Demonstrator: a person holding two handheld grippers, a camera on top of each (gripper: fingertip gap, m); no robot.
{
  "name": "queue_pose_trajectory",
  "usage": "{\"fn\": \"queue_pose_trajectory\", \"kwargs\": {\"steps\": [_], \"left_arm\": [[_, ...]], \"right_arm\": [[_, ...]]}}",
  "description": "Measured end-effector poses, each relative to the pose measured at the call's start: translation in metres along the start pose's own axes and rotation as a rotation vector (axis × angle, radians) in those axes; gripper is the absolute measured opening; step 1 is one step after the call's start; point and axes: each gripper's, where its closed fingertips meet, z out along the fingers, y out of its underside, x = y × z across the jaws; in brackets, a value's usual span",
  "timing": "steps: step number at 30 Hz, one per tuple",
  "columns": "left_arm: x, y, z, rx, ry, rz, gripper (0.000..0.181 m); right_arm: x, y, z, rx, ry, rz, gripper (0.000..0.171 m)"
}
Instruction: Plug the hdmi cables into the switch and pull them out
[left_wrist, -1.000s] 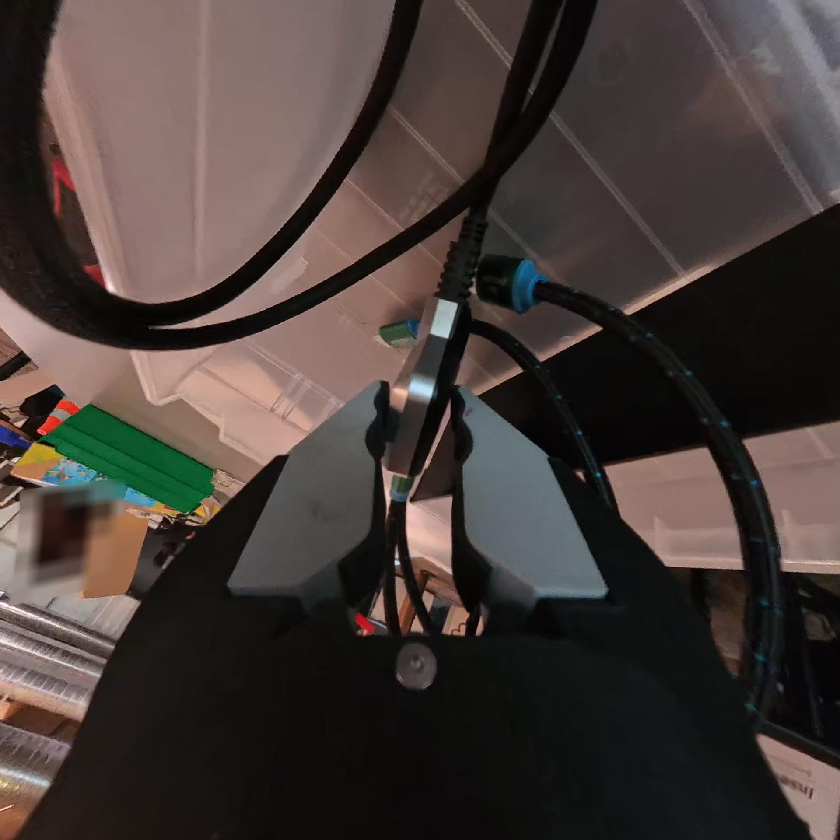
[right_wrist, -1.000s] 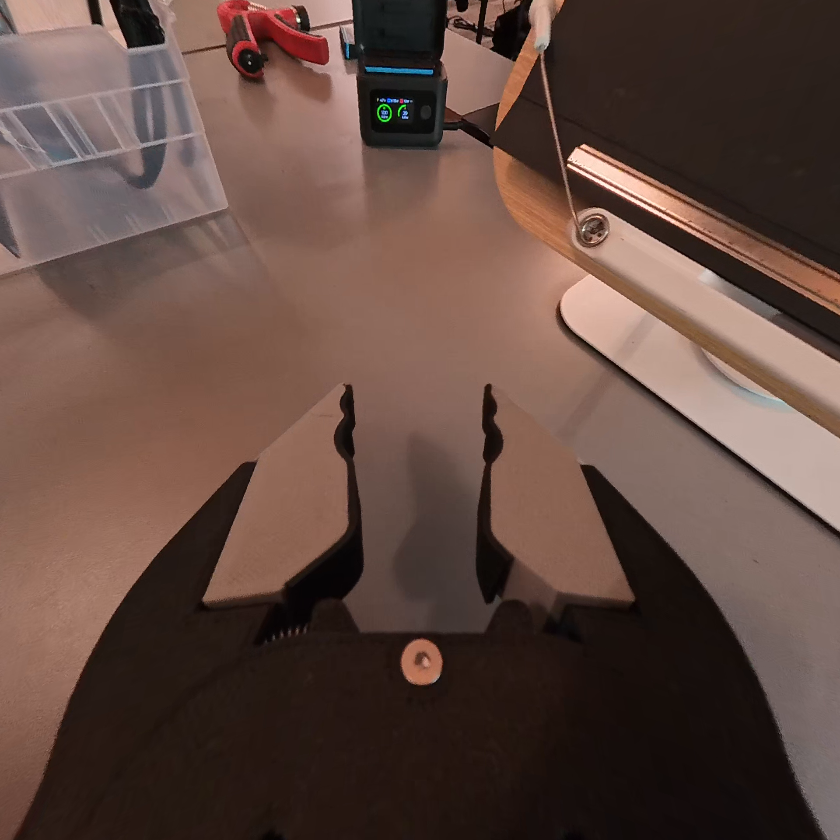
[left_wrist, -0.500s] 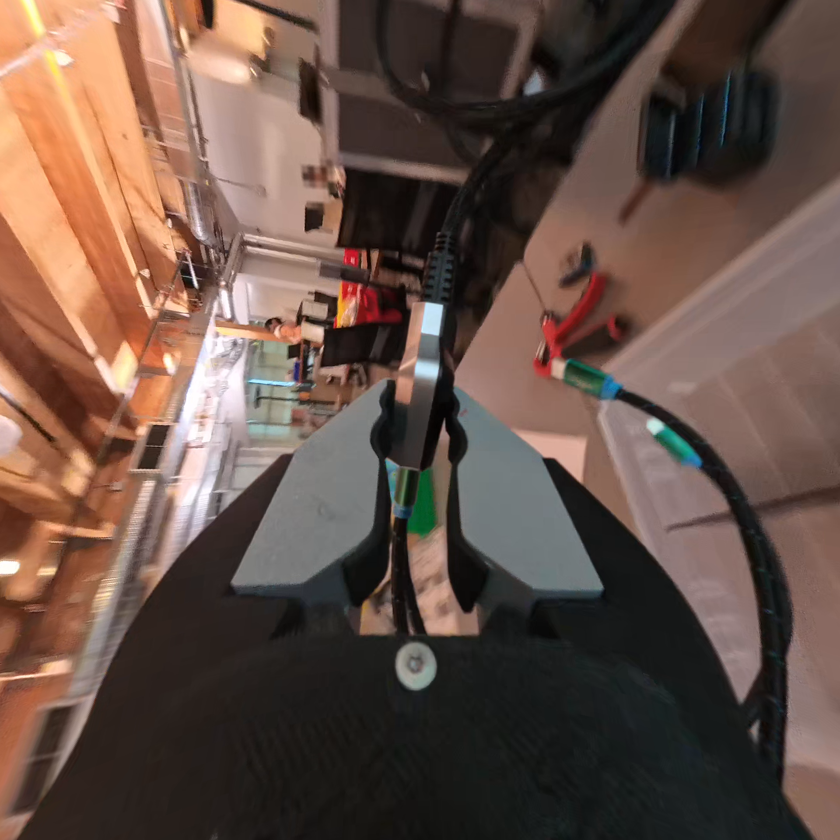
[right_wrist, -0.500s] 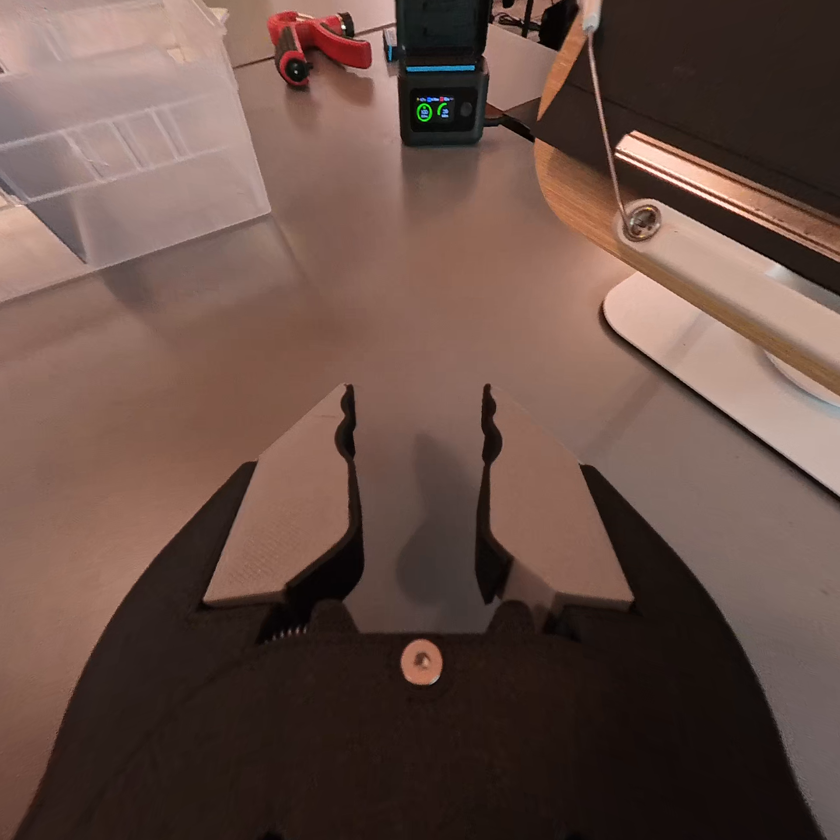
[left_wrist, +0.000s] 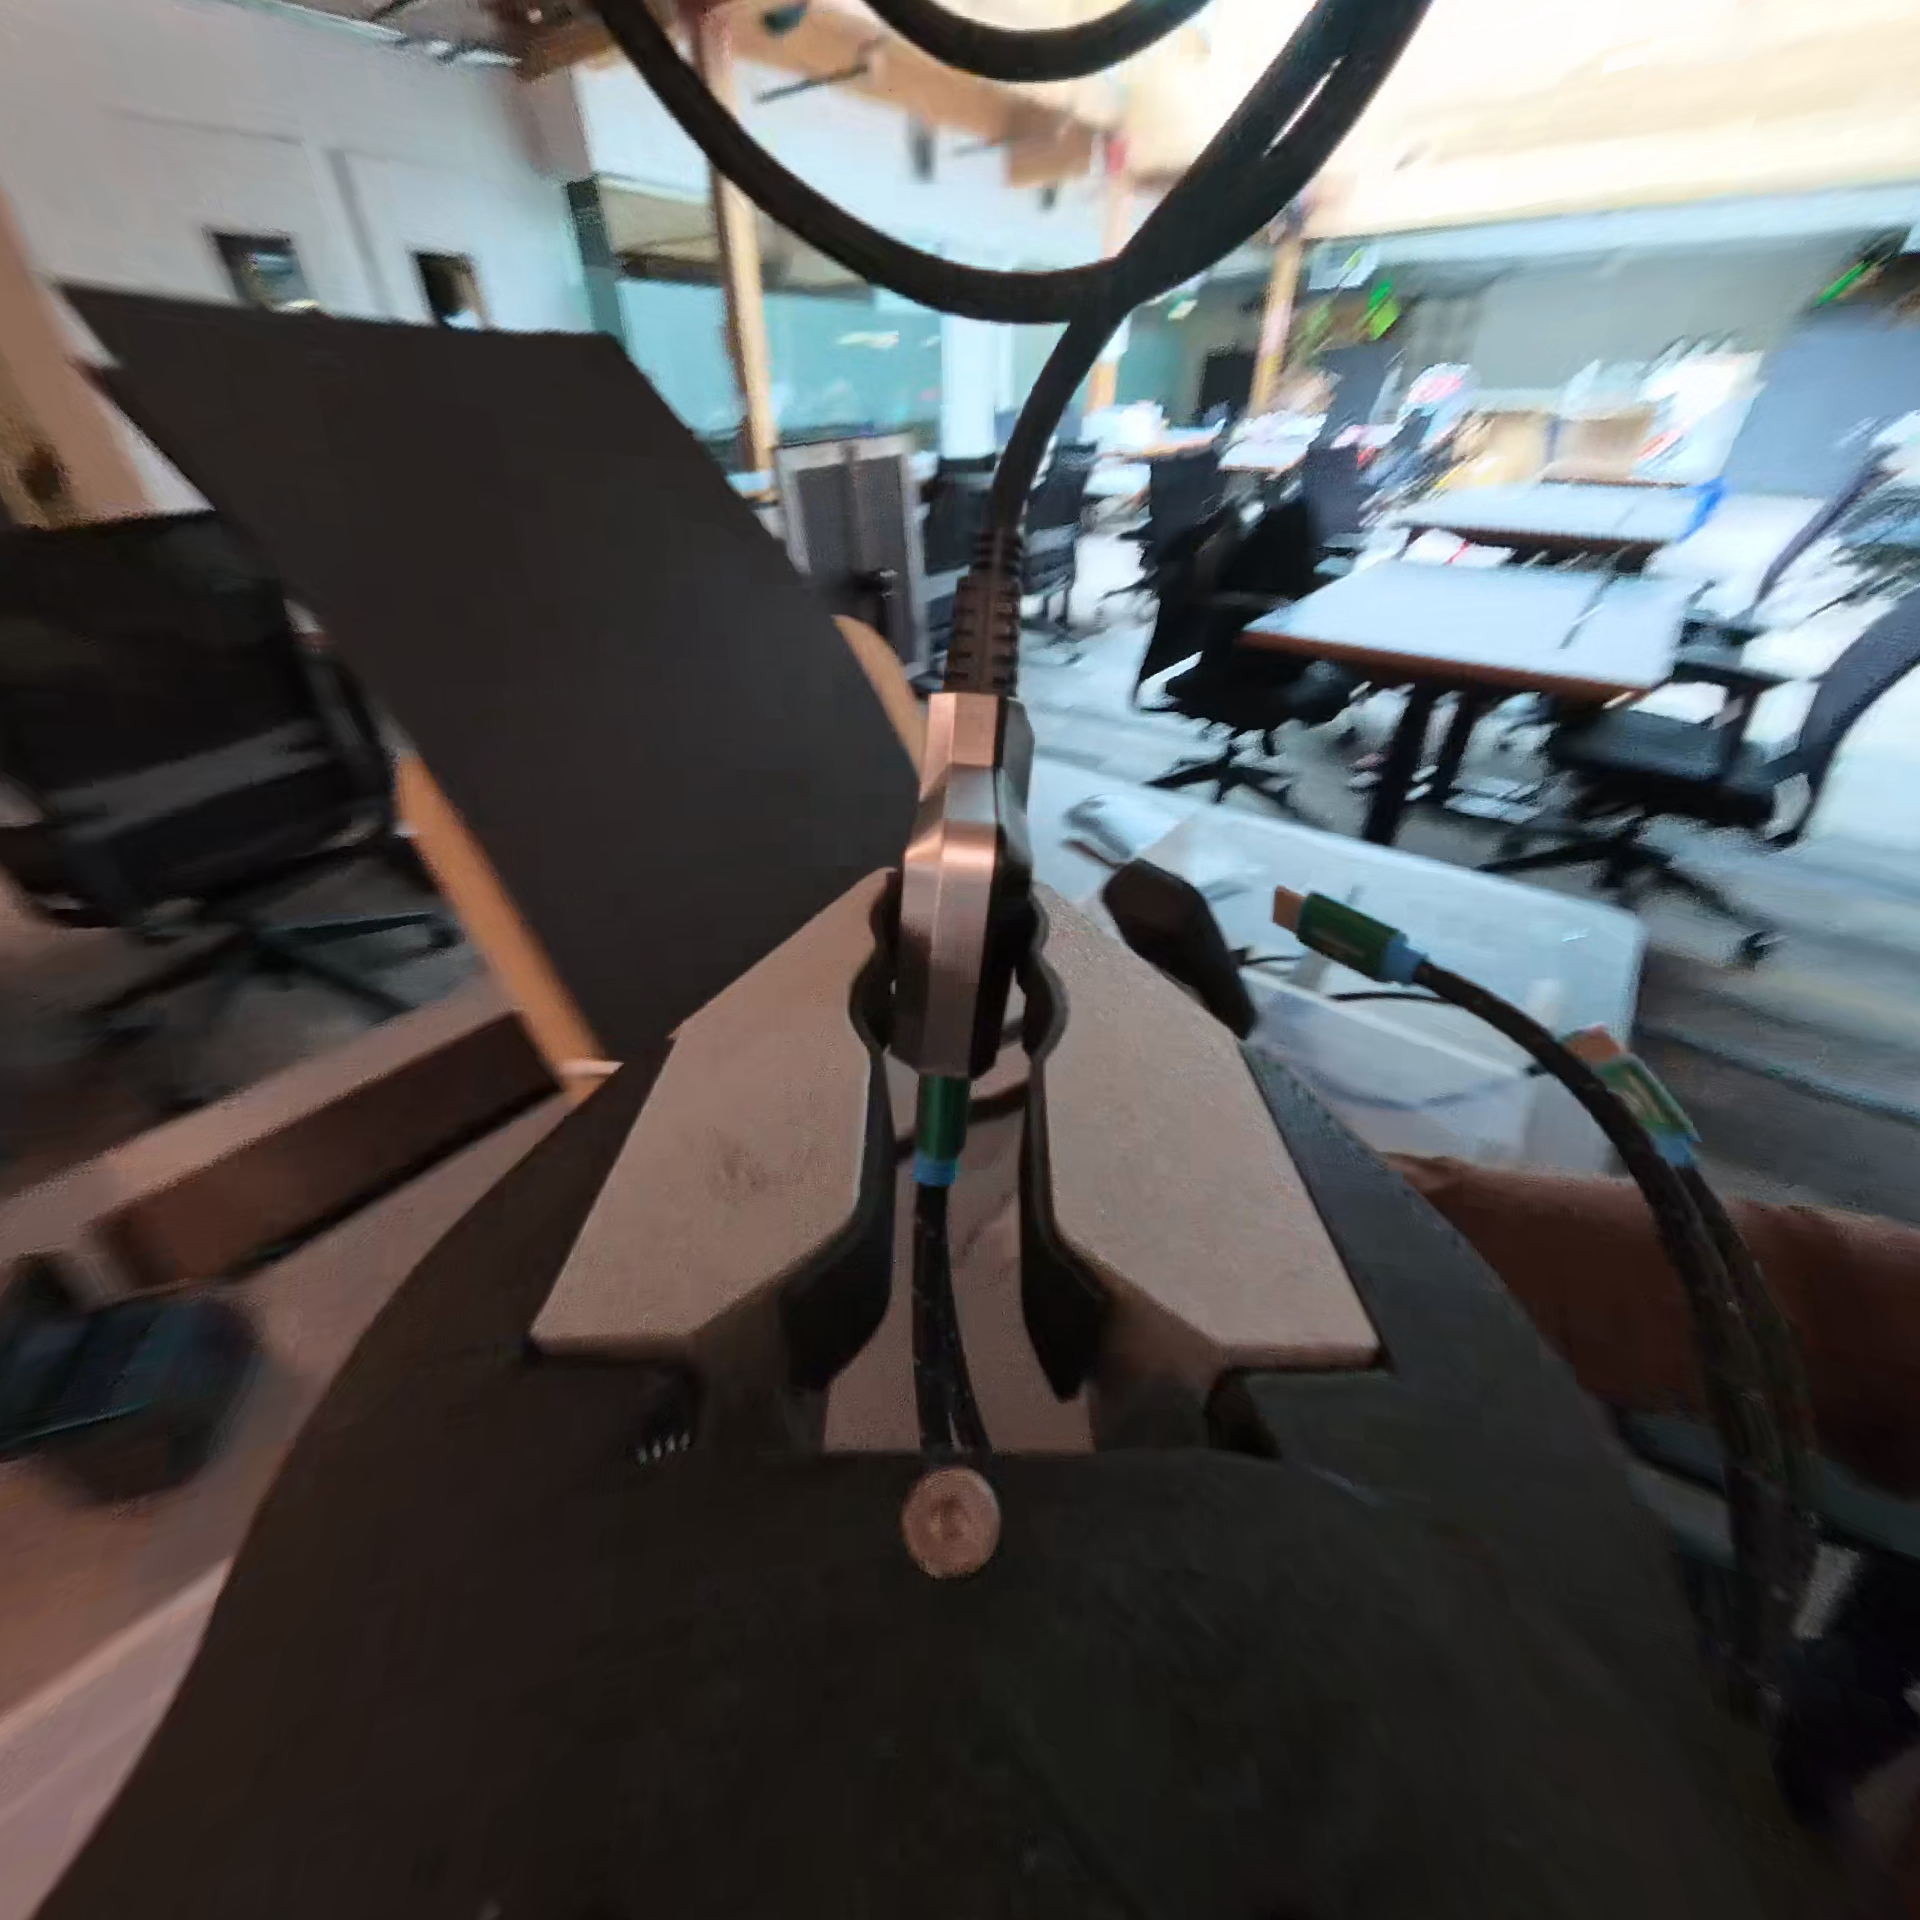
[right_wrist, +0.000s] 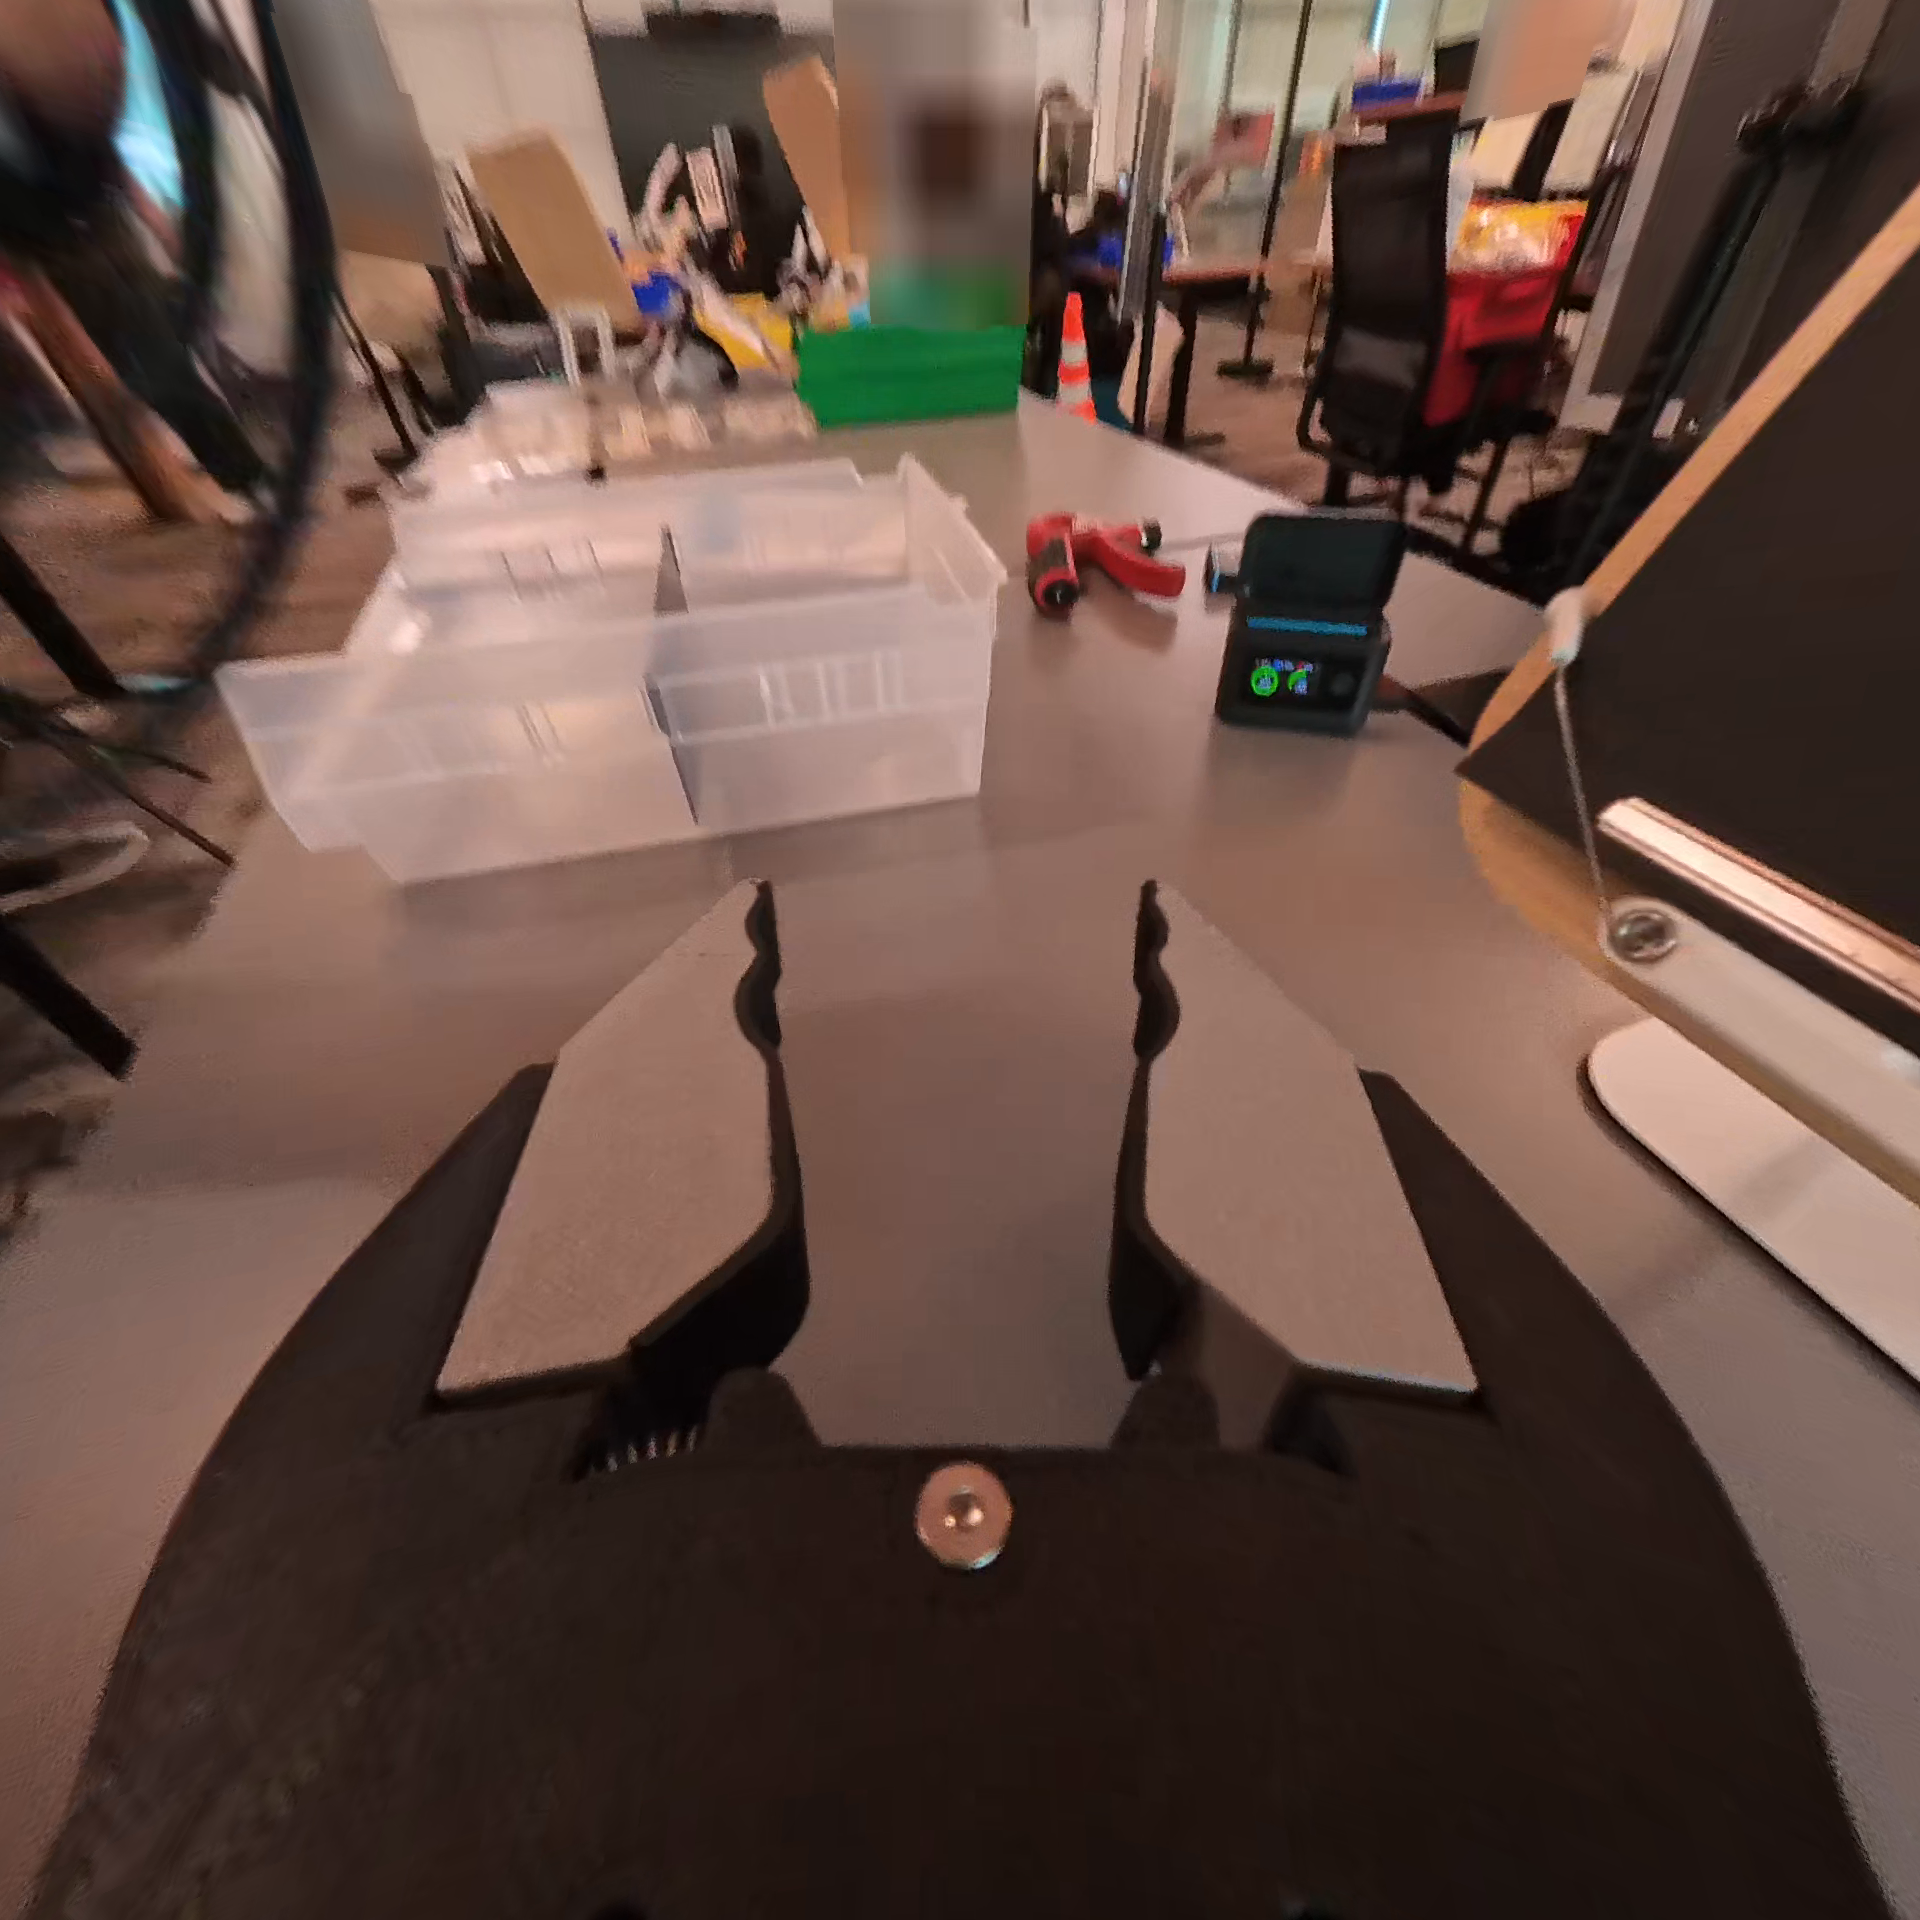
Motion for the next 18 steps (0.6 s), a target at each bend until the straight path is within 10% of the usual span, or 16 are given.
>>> {"fn": "queue_pose_trajectory", "kwargs": {"steps": [6, 14, 18], "left_arm": [[0.013, 0.082, 0.042, 0.116, 0.146, -0.301, 0.018], [0.006, 0.144, 0.080, 0.048, 0.251, -0.464, 0.018], [-0.004, 0.161, 0.083, 0.024, 0.244, -0.334, 0.019]], "right_arm": [[-0.010, -0.038, -0.041, 0.238, -0.201, 0.103, 0.082], [0.002, -0.042, -0.058, 0.287, -0.266, 0.198, 0.023], [0.008, -0.021, -0.047, 0.169, -0.295, 0.301, 0.022]]}}
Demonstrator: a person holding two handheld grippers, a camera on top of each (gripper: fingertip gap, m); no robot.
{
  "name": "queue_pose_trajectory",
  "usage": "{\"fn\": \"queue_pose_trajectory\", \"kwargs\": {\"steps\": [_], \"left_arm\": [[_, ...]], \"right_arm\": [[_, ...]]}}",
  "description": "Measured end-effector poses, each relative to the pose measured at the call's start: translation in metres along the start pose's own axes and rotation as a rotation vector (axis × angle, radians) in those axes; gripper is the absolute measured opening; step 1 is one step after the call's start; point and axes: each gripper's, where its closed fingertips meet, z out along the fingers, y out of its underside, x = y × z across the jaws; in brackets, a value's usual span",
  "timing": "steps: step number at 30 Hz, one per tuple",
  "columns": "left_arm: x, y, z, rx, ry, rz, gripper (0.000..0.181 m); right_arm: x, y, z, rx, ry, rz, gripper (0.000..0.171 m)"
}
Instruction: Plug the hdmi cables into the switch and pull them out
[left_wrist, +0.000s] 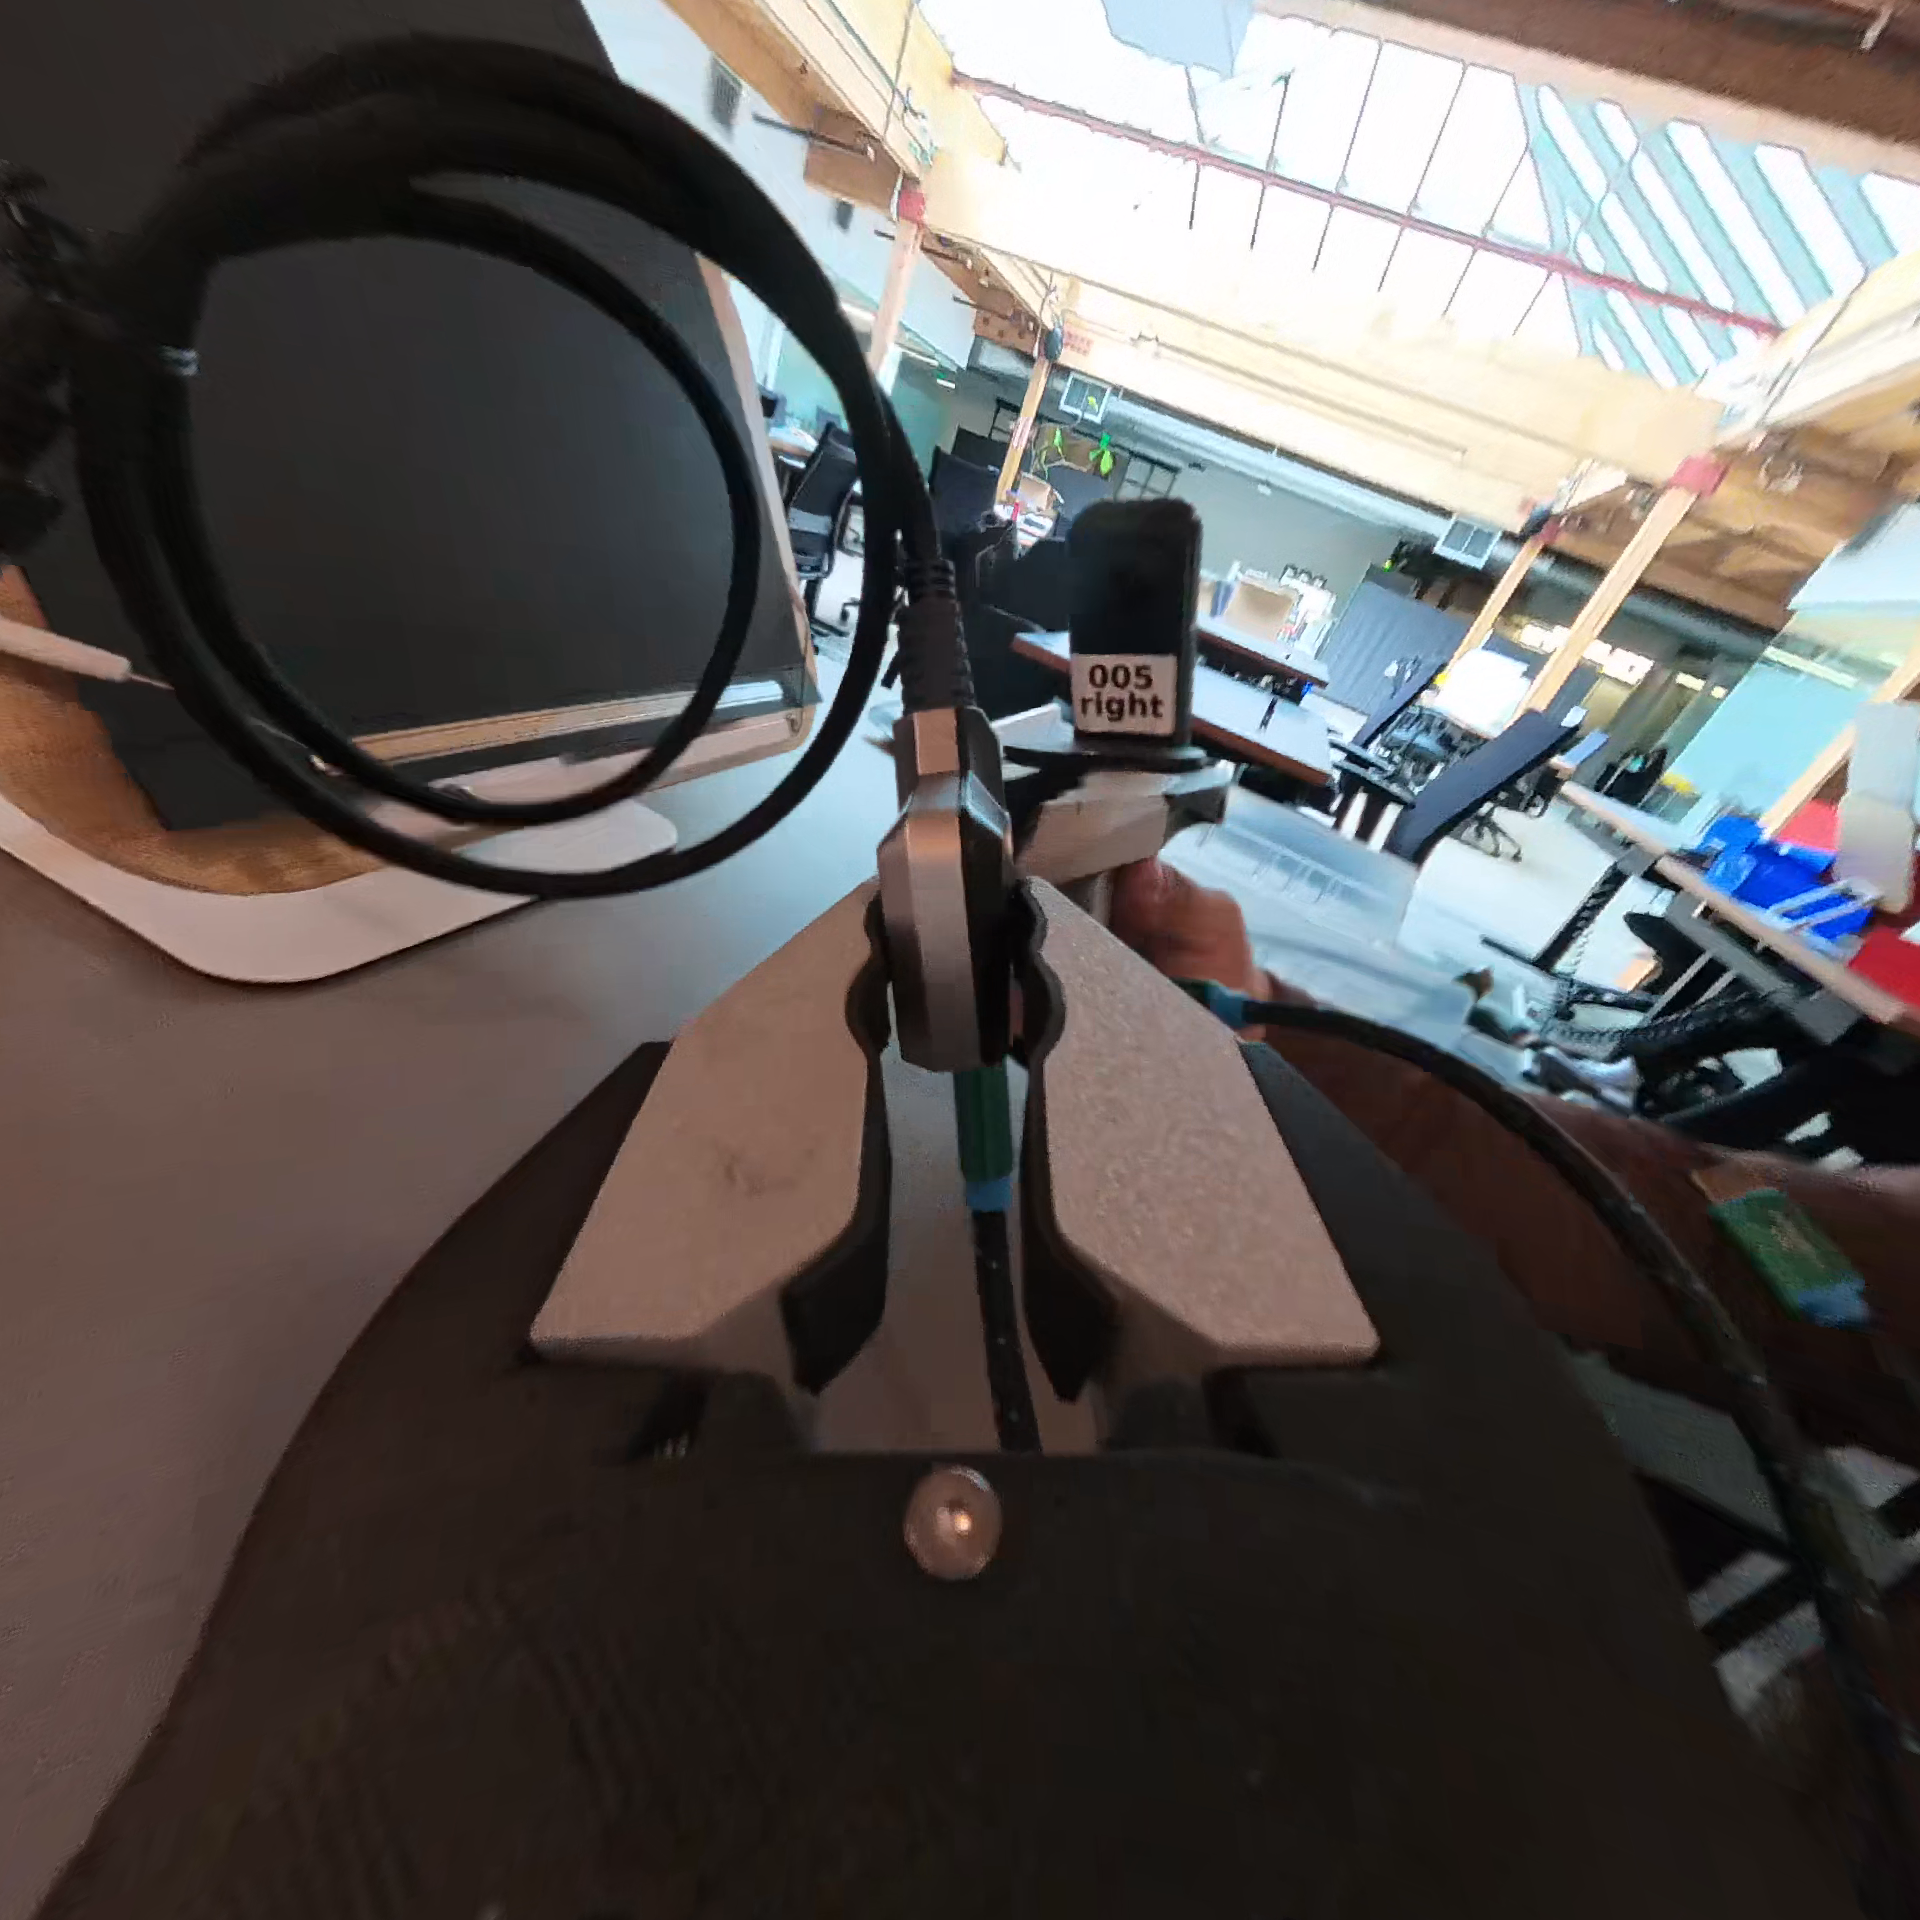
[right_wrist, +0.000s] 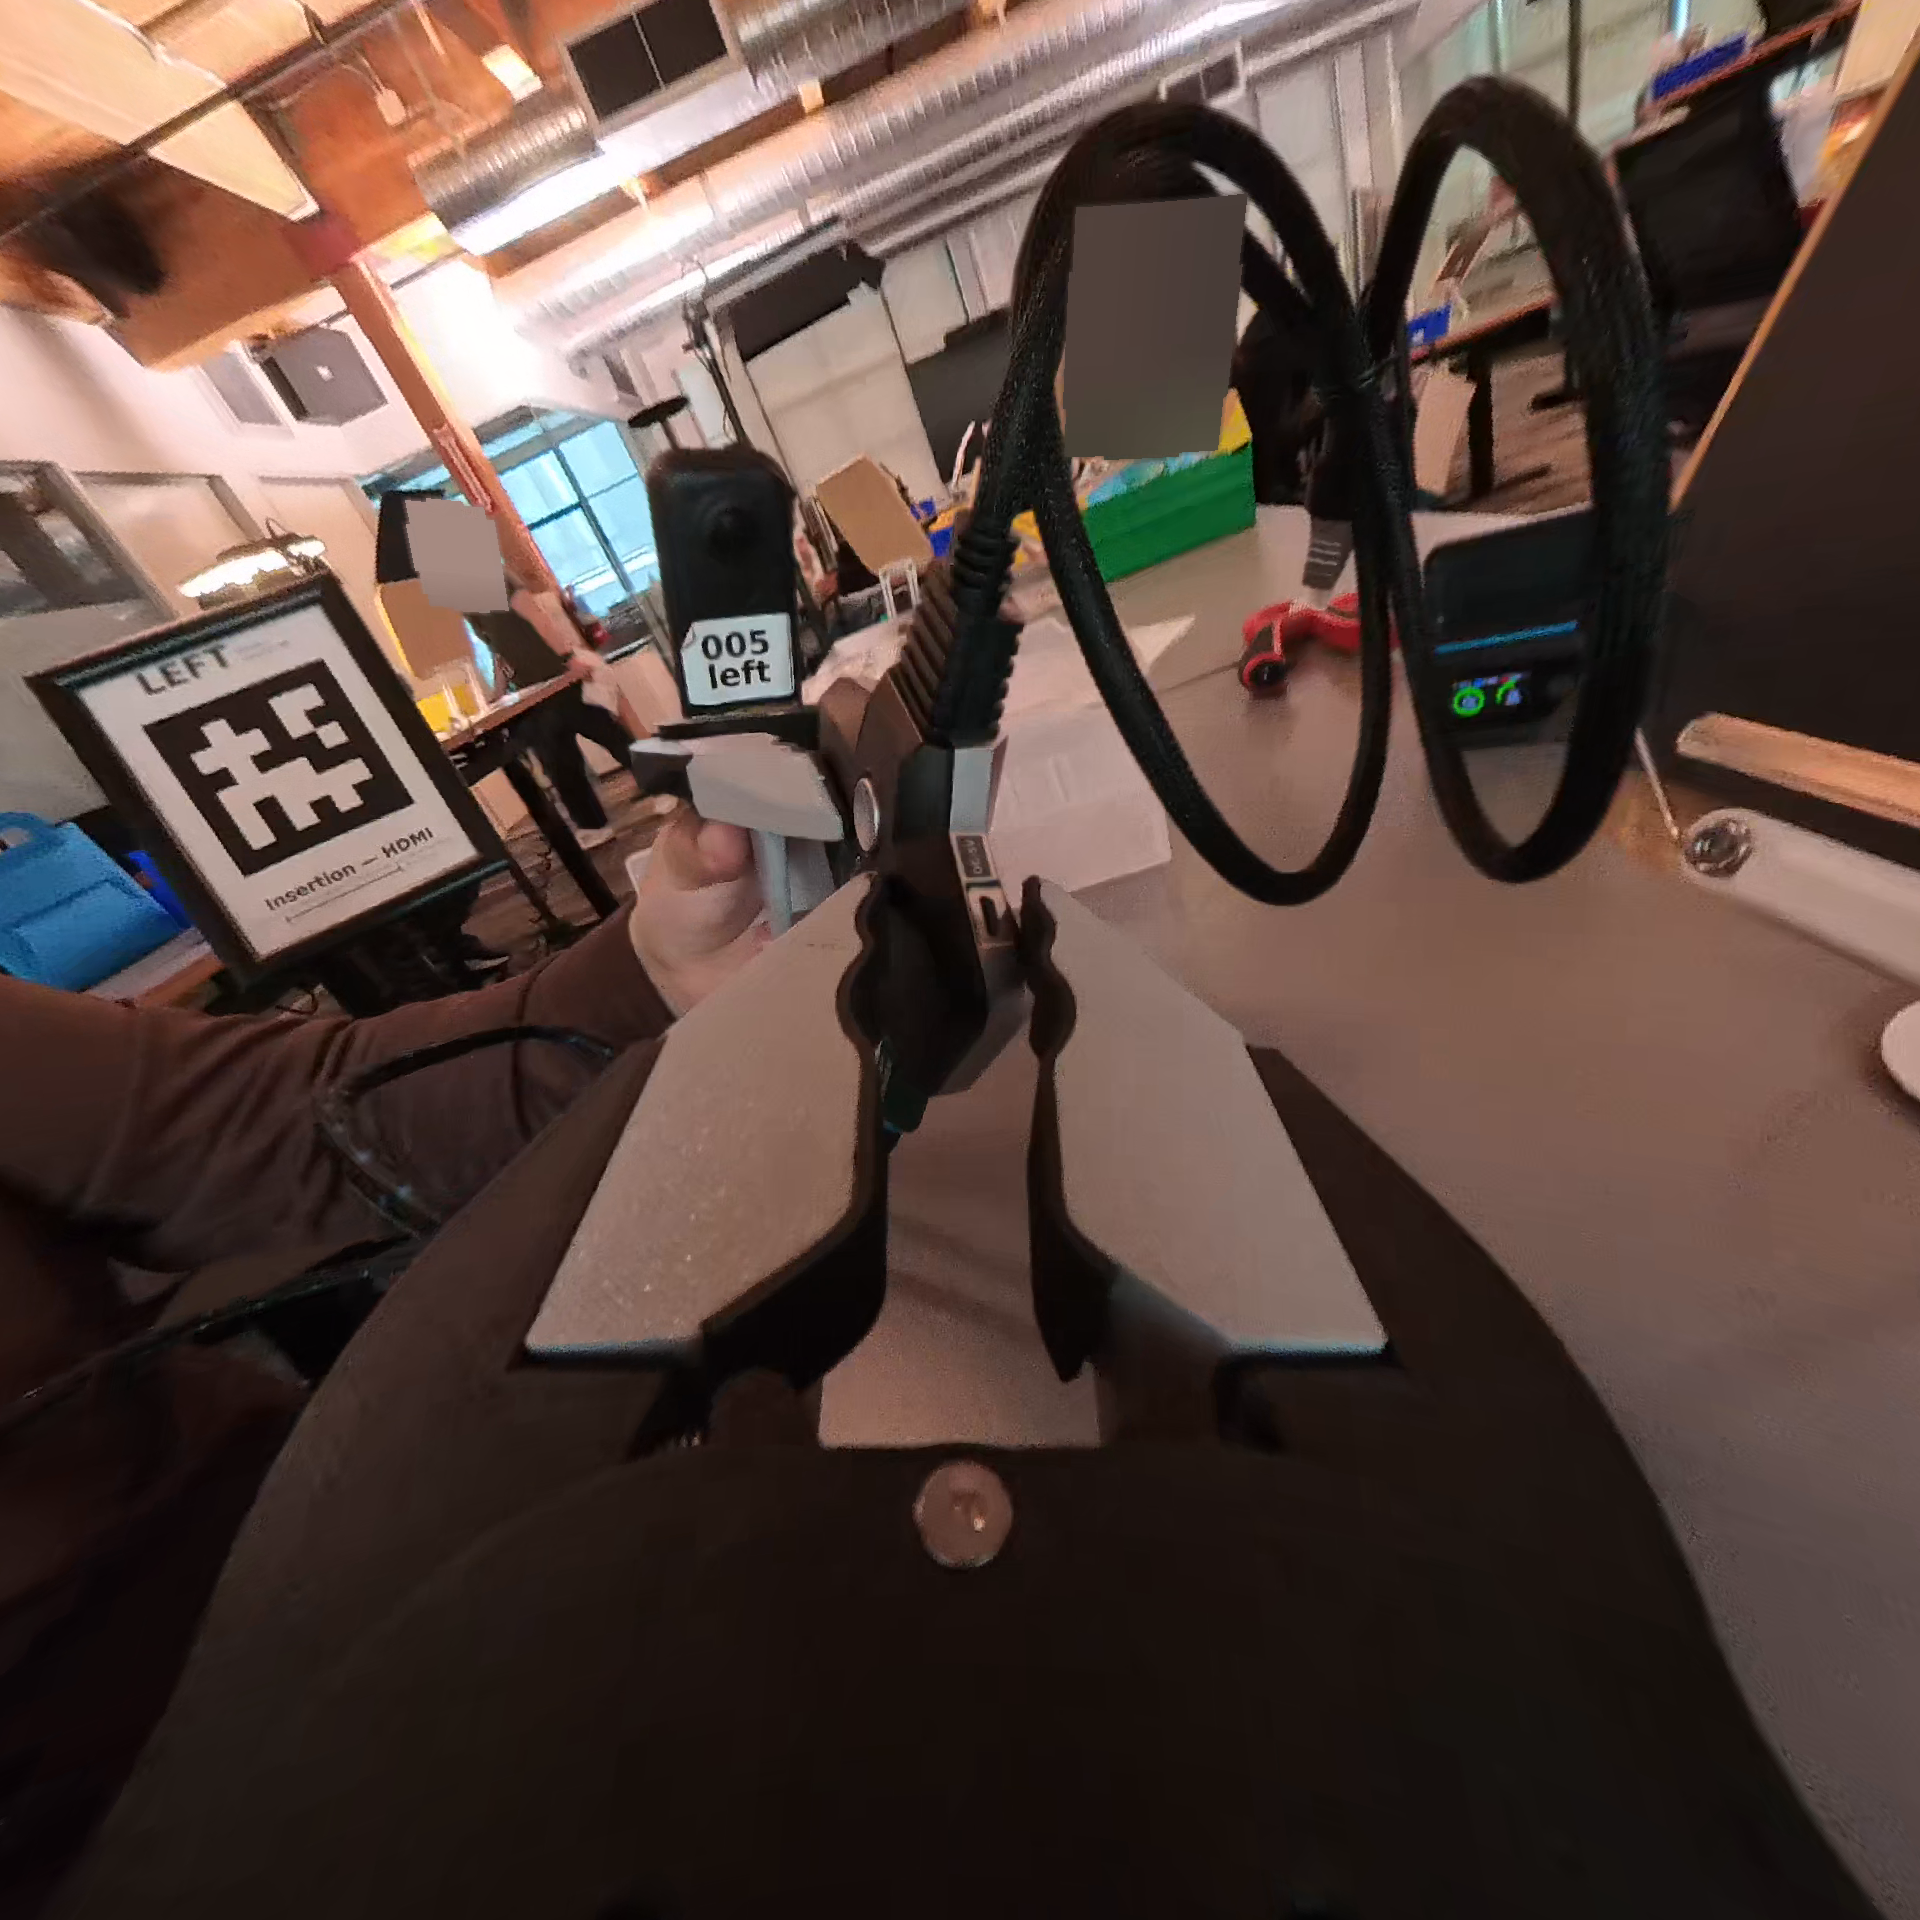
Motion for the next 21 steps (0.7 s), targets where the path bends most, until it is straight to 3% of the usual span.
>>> {"fn": "queue_pose_trajectory", "kwargs": {"steps": [10, 21], "left_arm": [[-0.031, 0.040, -0.018, -0.282, -0.184, 0.311, 0.049], [-0.042, 0.054, -0.022, -0.318, -0.220, 0.285, 0.050]], "right_arm": [[0.010, 0.017, 0.008, -0.064, 0.008, 0.063, 0.017], [0.017, 0.029, 0.014, -0.061, 0.020, 0.023, 0.016]]}}
